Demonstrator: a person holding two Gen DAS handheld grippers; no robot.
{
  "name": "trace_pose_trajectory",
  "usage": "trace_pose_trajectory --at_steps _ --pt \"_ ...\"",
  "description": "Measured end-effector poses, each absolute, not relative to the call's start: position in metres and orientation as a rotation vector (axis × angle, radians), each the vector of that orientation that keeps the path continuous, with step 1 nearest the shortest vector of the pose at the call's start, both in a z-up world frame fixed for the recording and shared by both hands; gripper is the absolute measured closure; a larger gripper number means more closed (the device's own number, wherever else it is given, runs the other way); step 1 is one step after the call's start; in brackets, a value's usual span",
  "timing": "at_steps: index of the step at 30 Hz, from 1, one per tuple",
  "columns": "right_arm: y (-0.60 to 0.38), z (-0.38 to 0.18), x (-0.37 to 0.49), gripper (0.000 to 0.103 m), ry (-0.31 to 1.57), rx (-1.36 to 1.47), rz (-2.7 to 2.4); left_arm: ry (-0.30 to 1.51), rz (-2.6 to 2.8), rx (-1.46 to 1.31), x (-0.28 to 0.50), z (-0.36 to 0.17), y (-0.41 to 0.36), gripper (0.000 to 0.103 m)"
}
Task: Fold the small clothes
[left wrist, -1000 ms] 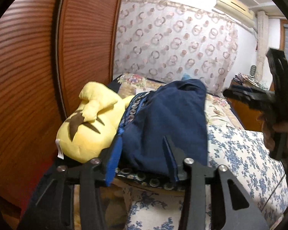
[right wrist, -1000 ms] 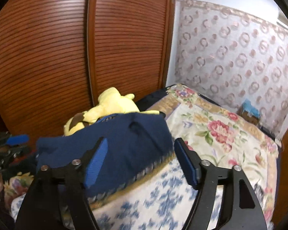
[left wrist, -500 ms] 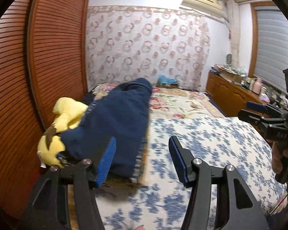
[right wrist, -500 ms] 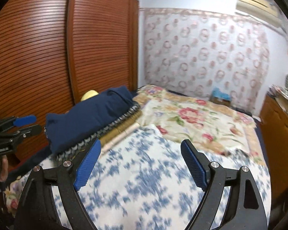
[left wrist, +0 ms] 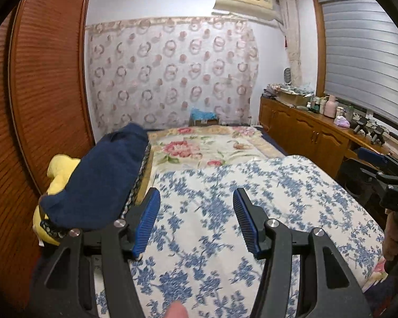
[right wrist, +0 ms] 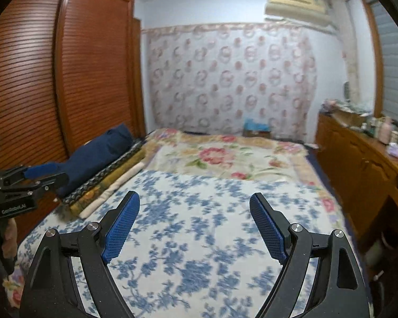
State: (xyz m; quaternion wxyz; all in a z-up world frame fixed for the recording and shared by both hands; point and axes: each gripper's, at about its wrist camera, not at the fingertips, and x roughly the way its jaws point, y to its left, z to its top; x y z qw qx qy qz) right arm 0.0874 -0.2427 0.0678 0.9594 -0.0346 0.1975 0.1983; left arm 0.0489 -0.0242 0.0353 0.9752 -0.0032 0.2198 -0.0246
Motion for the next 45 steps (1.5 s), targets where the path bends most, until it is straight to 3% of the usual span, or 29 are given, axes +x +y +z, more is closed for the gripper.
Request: trace_pose_trajectory --at_steps 45 --pt "-0.274 0.08 0.072 0.016 0.36 -0.024 0.32 0.416 -0.042 -0.022 0.039 0.054 -0.033 0.046"
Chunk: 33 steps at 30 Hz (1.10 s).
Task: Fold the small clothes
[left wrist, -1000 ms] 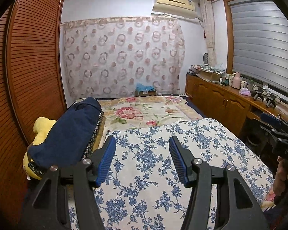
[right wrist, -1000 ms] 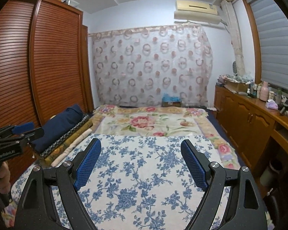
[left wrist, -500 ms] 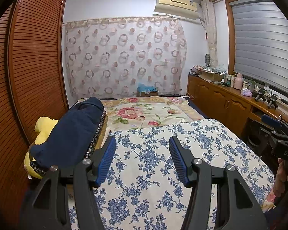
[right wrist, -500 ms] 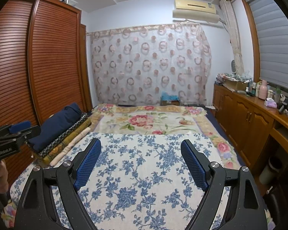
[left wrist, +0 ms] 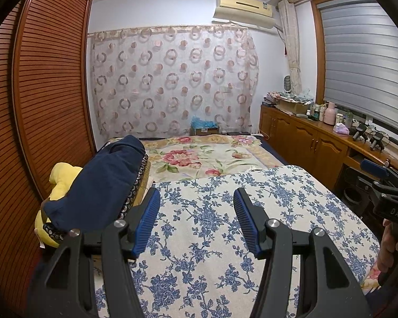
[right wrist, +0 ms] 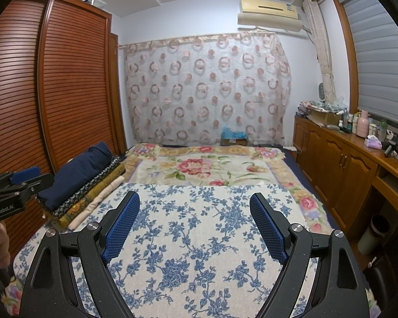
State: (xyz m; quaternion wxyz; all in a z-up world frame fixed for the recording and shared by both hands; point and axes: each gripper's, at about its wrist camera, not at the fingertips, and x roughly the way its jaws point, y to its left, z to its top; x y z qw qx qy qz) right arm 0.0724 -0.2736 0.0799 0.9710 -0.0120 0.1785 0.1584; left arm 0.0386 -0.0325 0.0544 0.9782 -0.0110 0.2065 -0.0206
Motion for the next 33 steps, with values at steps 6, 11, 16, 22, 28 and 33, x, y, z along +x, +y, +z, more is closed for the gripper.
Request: trace_pose_trajectory --at_steps 6,11,16,22,28,33 --pt "-0.2738 0.0804 0.0724 0.016 0.36 -0.024 0.32 0.412 -0.037 -0.018 0.0371 0.0567 -0.0309 0.046" --pt "-0.274 0.0806 0.0724 0.016 0.362 -0.024 0.321 0.411 -0.038 -0.018 0.0371 0.0567 -0.0301 0.046" --pt "-0.2739 0.0809 0.0724 0.016 0.362 -0.024 0.319 0.412 -0.037 -0.018 0.0369 0.0558 -0.0309 0.046" --pt "-0.2751 0.0815 0.0722 0.016 0.361 -0.023 0.32 0.41 -0.037 -0.018 0.0363 0.0562 -0.0302 0.046" --pt "-0.2752 0.0816 0.0725 0.016 0.361 -0.024 0.321 0.41 -0.037 -0.018 0.0363 0.0553 -0.0301 0.046" --pt "-0.2749 0.0816 0.0725 0.016 0.362 -0.023 0.32 0.409 -0.037 -0.017 0.0366 0.0568 -0.029 0.046"
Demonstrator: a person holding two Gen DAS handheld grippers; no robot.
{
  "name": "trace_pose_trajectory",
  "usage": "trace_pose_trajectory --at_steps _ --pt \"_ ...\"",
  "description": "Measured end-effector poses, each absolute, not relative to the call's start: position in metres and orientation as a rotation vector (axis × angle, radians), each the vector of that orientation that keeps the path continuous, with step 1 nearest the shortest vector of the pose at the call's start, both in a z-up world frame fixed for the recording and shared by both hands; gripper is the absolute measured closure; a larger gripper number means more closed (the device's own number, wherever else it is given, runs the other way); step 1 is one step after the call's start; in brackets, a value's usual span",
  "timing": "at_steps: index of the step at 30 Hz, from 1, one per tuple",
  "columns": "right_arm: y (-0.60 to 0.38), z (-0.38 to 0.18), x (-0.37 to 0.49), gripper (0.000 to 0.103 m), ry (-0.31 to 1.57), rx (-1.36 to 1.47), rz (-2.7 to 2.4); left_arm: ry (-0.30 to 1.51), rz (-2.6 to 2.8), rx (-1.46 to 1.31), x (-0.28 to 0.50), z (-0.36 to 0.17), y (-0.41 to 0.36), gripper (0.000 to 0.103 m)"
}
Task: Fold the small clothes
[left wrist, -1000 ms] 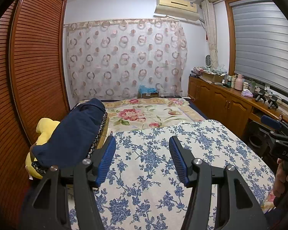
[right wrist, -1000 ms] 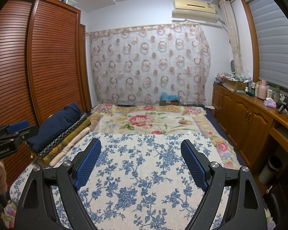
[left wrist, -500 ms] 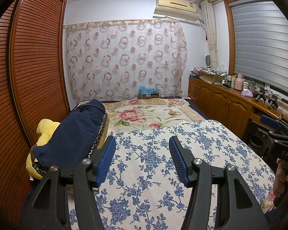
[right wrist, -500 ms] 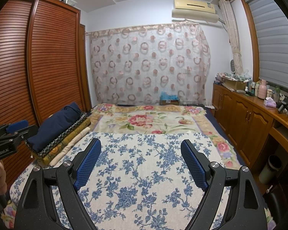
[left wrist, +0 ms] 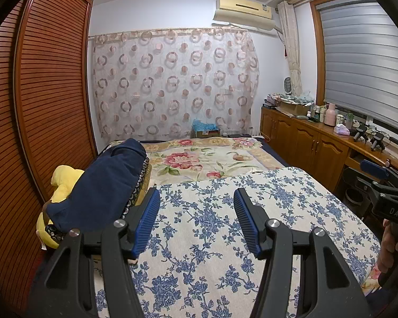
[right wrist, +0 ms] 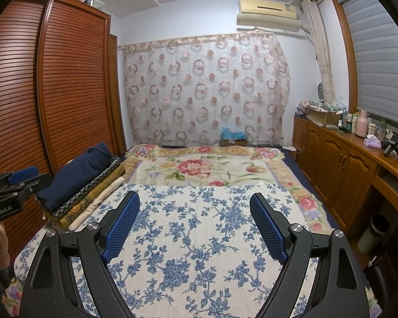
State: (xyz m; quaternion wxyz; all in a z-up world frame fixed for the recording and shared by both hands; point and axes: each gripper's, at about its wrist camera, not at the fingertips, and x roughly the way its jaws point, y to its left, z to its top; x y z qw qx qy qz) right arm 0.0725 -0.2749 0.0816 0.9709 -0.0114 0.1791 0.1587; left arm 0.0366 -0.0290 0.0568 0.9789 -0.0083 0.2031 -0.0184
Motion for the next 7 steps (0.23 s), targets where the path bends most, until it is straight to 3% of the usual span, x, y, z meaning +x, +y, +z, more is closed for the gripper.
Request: trace_pose_trajectory --at_steps 7 --pt "-0.2753 0.0816 0.0725 0.016 0.361 -0.022 0.322 0.409 -0.037 -0.016 0.0364 0.0557 -0.0296 0.046"
